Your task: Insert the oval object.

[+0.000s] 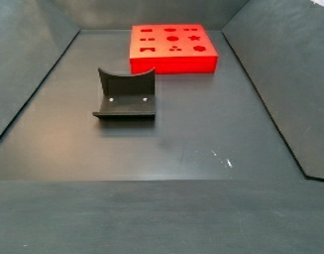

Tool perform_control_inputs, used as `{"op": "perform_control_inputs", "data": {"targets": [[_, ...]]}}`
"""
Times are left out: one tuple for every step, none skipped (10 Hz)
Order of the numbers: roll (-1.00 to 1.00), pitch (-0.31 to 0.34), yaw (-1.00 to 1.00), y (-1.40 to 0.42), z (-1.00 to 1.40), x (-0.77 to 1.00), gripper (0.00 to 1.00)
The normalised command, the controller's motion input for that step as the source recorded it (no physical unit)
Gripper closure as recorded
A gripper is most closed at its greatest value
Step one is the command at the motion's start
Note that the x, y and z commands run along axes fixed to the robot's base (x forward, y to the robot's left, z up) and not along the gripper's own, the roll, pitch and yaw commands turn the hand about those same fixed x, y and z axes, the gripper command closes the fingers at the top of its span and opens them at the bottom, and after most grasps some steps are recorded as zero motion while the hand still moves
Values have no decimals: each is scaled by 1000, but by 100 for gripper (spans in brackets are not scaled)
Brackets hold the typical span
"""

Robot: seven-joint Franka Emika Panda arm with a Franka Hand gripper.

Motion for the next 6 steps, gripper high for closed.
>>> {"op": "perform_control_inputs", "data": {"targets": [[-53,0,-6,-100,-57,14,100],[-74,-47,-46,-483,-211,0,100],[-14,-44,-63,-711,-277,0,100],[-19,-41,-54,-806,-326,6,100],[-11,-44,-46,-789,-346,0,100],[0,-50,-31,-751,-426,0,100]]}}
